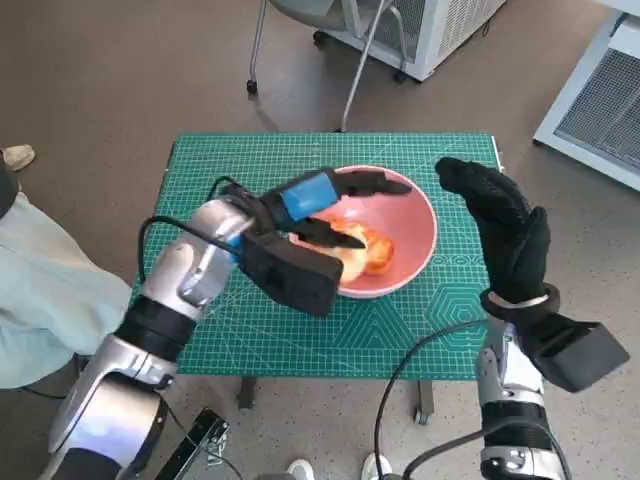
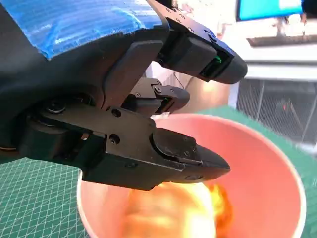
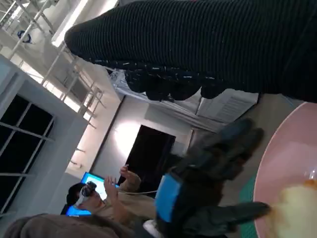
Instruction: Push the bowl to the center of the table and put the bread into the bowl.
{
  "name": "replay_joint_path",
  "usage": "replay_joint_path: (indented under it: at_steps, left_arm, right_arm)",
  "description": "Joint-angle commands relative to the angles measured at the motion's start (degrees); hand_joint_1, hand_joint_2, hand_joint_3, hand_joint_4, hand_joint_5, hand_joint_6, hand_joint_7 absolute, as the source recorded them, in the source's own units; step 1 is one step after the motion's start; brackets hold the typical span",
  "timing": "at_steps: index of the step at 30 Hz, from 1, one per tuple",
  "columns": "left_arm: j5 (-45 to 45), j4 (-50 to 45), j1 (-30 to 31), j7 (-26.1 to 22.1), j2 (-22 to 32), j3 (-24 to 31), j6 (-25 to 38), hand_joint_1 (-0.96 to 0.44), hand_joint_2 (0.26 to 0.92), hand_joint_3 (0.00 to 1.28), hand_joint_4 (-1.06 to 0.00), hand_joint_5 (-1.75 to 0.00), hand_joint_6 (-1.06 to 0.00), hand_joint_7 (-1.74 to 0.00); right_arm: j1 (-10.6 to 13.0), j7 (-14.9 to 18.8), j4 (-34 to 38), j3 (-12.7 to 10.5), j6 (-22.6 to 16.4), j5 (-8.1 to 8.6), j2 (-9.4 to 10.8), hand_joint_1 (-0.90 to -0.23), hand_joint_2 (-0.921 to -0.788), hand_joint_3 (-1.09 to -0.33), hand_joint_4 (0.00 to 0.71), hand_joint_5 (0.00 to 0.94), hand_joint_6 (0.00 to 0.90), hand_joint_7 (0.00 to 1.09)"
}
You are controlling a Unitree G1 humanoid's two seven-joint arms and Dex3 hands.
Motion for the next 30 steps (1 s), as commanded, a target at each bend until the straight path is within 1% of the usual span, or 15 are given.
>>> replay_joint_path:
  at_steps: [1,4,7,8,10,14,15,16,18,22,25,28,30]
  left_arm:
    - [-6.3,-3.1,2.6,-3.1,0.7,3.9,1.3,-0.09,0.921,0.03,-0.37,-0.01,-0.51,-0.16]
    - [-10.3,-4.6,3.9,-4.3,0.8,6.5,1.4,-0.09,0.921,0.03,-0.4,-0.02,-0.52,-0.16]
    - [-14.2,-5.7,5.8,-3.7,1.0,9.5,-0.1,-0.1,0.921,0.03,-0.44,-0.04,-0.55,-0.17]
    - [-16.0,-5.9,7.0,-2.2,0.9,11.3,-1.7,-0.1,0.921,0.03,-0.46,-0.05,-0.56,-0.18]
    - [-17.8,-6.0,8.2,-0.6,0.7,13.2,-3.6,-0.1,0.921,0.04,-0.51,-0.07,-0.58,-0.2]
    - [-21.2,-4.6,10.5,4.3,-0.5,17.0,-9.9,-0.12,0.921,0.04,-0.55,-0.08,-0.61,-0.22]
    - [-22.2,-4.7,11.3,5.4,-1.1,18.0,-11.2,-0.13,0.921,0.08,-0.54,-0.07,-0.57,-0.25]
    - [-23.3,-5.0,12.2,6.7,-1.8,19.0,-12.7,-0.14,0.911,0.12,-0.53,-0.07,-0.51,-0.36]
    - [-24.5,-5.2,13.1,8.3,-2.5,20.1,-14.5,-0.13,0.907,0.08,-0.57,-0.08,-0.51,-0.45]
    - [-27.4,-7.4,15.8,11.3,-4.9,22.3,-16.7,-0.11,0.913,0.05,-0.61,-0.09,-0.52,-0.51]
    - [-28.8,-8.9,17.1,12.0,-6.0,23.0,-16.8,-0.1,0.918,0.05,-0.62,-0.1,-0.52,-0.54]
    - [-30.3,-11.5,18.9,12.5,-7.3,23.6,-15.7,-0.11,0.92,0.05,-0.61,-0.12,-0.48,-0.62]
    - [-31.0,-12.9,20.0,12.6,-7.9,23.7,-15.1,-0.13,0.92,0.06,-0.58,-0.13,-0.43,-0.69]
  right_arm:
    - [0.1,-1.4,-0.5,0.1,0.7,-1.75,-0.6,-0.598,-0.921,-0.72,0.427,0.016,0.085,0.74]
    - [-0.1,-2.3,-1.3,0.2,1.1,-2.28,-0.7,-0.596,-0.921,-0.722,0.428,0.017,0.084,0.75]
    - [-0.3,-3.6,-2.2,0.2,1.5,-3.11,-0.7,-0.595,-0.921,-0.726,0.428,0.016,0.08,0.75]
    - [-0.5,-4.3,-2.6,0.1,1.7,-3.4,-0.8,-0.594,-0.921,-0.728,0.428,0.016,0.078,0.76]
    - [-0.7,-5.1,-3.1,0.1,2.1,-3.64,-0.9,-0.592,-0.921,-0.734,0.427,0.015,0.062,0.78]
    - [-1.2,-7.1,-4.0,0.0,2.7,-4.26,-0.6,-0.585,-0.921,-0.743,0.425,0.013,0.05,0.8]
    - [-1.4,-7.8,-4.2,-0.1,2.7,-4.56,-0.5,-0.585,-0.921,-0.75,0.419,0.01,0.04,0.8]
    - [-1.6,-8.7,-4.5,0.0,2.7,-5.08,-0.1,-0.583,-0.921,-0.756,0.416,0.009,0.03,0.82]
    - [-1.8,-9.9,-4.9,0.1,2.7,-5.65,0.1,-0.578,-0.921,-0.757,0.417,0.01,0.025,0.83]
    - [-2.6,-12.9,-5.2,0.4,2.6,-7.45,0.9,-0.585,-0.921,-0.757,0.409,0.006,0.015,0.83]
    - [-2.9,-14.3,-5.6,0.7,2.8,-8.55,1.1,-0.593,-0.921,-0.756,0.405,0.005,0.009,0.83]
    - [-3.3,-15.6,-6.1,1.1,3.3,-9.82,1.2,-0.594,-0.921,-0.755,0.404,0.004,0.004,0.83]
    - [-3.6,-16.1,-6.5,1.2,3.8,-10.18,1.1,-0.589,-0.921,-0.755,0.404,0.004,0.003,0.82]
